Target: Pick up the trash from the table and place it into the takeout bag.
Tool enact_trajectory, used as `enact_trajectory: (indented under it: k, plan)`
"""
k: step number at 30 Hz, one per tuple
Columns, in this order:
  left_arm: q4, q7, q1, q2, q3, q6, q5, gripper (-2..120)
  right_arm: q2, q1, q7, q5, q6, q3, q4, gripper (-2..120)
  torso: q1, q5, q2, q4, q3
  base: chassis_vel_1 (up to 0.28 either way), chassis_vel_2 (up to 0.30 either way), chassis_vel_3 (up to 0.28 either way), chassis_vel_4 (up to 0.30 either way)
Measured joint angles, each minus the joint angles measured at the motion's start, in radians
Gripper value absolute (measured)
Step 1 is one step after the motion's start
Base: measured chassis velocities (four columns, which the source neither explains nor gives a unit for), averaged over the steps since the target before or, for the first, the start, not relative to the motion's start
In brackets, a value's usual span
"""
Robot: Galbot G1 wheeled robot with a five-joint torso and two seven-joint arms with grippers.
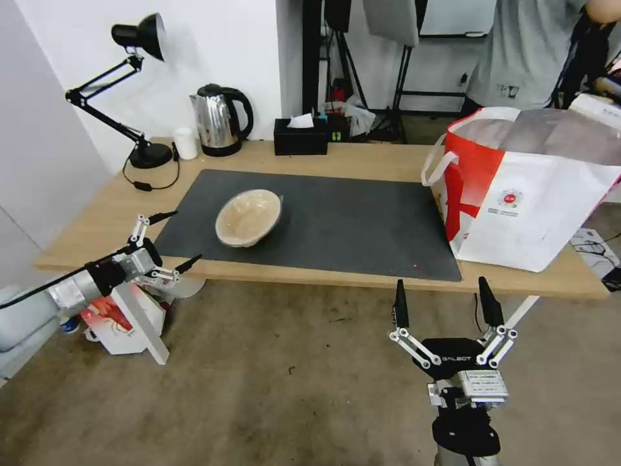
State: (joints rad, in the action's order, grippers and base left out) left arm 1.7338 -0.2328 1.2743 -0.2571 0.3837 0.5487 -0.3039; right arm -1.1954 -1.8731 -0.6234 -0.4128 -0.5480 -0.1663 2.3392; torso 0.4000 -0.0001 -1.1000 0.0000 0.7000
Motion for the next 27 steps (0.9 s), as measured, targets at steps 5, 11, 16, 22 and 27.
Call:
enact_trajectory:
  k: [5, 11, 16, 22, 27]
  plan:
    - [-0.003, -0.005, -0.008, 0.026, -0.011, -0.003, -0.009, 100, 0.0, 0.0, 0.0, 0.0, 0.0, 0.0, 0.0, 100, 0.0, 0.0002, 0.0, -0.0001, 0.0, 0.0, 0.0, 0.0, 0.0]
    - [-0.038, -0.009, -0.053, -0.015, -0.034, -0.007, 0.003, 100, 0.0, 0.0, 0.0, 0.0, 0.0, 0.0, 0.0, 100, 0.0, -0.0001, 0.0, 0.0001, 0.0, 0.0, 0.0, 0.0, 0.0]
    - [-0.06, -0.036, -0.107, -0.039, -0.057, -0.01, 0.031, 100, 0.0, 0.0, 0.0, 0.0, 0.0, 0.0, 0.0, 100, 0.0, 0.0, 0.0, -0.0001, 0.0, 0.0, 0.0, 0.0, 0.0]
    - [-0.069, -0.056, -0.13, -0.039, -0.067, -0.014, 0.034, 100, 0.0, 0.0, 0.0, 0.0, 0.0, 0.0, 0.0, 100, 0.0, 0.0001, 0.0, 0.0, 0.0, 0.0, 0.0, 0.0, 0.0]
    - [-0.086, -0.073, -0.188, -0.041, -0.099, -0.017, 0.04, 100, 0.0, 0.0, 0.0, 0.0, 0.0, 0.0, 0.0, 100, 0.0, 0.0003, 0.0, 0.0001, 0.0, 0.0, 0.0, 0.0, 0.0]
